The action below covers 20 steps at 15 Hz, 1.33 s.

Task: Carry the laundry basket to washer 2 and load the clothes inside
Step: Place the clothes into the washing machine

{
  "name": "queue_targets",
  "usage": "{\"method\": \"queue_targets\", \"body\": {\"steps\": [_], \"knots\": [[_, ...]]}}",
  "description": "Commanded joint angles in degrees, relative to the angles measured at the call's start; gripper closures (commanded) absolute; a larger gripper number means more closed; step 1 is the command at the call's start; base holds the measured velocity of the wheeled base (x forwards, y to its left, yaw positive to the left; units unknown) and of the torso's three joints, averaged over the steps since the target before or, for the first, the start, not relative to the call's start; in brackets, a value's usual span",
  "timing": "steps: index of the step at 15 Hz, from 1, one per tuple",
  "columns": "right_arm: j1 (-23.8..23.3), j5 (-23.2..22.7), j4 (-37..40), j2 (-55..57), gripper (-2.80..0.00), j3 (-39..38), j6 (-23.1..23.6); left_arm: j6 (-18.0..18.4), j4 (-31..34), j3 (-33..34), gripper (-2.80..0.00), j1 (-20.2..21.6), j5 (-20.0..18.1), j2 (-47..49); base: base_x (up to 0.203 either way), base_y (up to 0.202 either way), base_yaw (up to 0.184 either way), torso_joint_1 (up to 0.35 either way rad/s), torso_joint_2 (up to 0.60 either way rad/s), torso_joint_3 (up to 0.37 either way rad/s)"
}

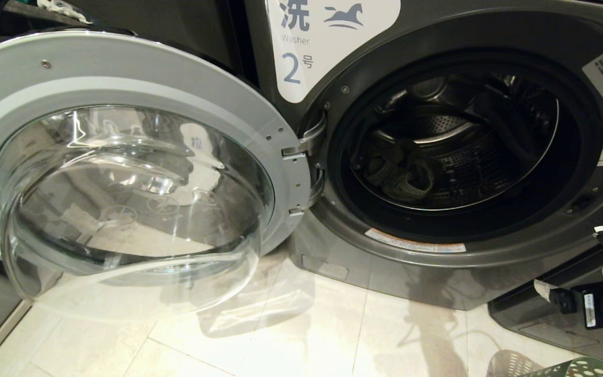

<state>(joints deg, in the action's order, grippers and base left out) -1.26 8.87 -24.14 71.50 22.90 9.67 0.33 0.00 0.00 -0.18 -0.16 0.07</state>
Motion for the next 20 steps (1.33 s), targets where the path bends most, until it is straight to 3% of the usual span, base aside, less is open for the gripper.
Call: {"method": "queue_targets", "body": {"steps": [1,6,11,20], "knots": [[-1.4,-0.1,-0.5,1.2,-2.80,-0.3,0.1,0.0,0.0,0.0,0.00,0.0,0.0,0.0,0.000,0.000,0.000,0.000,0.00,0.000],[-11.7,-2.2,-0.2,0.9,-2.80,-0.7,0.3,0.0,0.0,0.0,0.00,0.0,0.0,0.0,0.000,0.000,0.000,0.000,0.00,0.000],[-12.5,-2.3,-0.5,0.7,-2.80,-1.7,0.3,0.0,0.0,0.0,0.00,0.0,0.0,0.0,0.002,0.003,-0.041,0.000,0.00,0.001],[-13.0,-2.9,-0.6,3.0,-2.80,-5.2,0.0,0.0,0.0,0.0,0.00,0.0,0.0,0.0,-0.001,0.008,-0.176,0.003,0.00,0.003]]}}
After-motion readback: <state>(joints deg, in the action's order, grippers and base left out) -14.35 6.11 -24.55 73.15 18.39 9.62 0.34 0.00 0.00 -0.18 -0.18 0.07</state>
